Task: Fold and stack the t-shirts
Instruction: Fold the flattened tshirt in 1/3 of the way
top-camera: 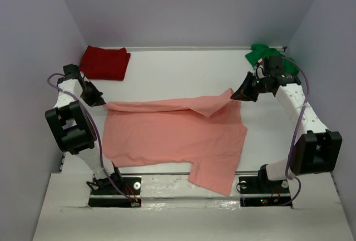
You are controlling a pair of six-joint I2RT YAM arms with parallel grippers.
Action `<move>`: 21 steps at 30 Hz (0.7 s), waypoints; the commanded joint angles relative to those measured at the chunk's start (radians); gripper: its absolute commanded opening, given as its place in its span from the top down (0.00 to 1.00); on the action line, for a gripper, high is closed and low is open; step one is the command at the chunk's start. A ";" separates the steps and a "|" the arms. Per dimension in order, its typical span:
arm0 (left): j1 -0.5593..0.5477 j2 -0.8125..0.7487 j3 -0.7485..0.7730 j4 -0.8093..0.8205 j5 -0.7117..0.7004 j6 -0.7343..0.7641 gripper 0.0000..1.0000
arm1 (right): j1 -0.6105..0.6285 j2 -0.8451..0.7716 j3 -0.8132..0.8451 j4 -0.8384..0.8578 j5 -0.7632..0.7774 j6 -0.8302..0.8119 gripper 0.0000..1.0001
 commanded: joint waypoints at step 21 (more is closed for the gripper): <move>0.011 -0.023 -0.131 -0.047 -0.040 0.015 1.00 | 0.004 0.051 -0.123 -0.206 0.113 -0.097 1.00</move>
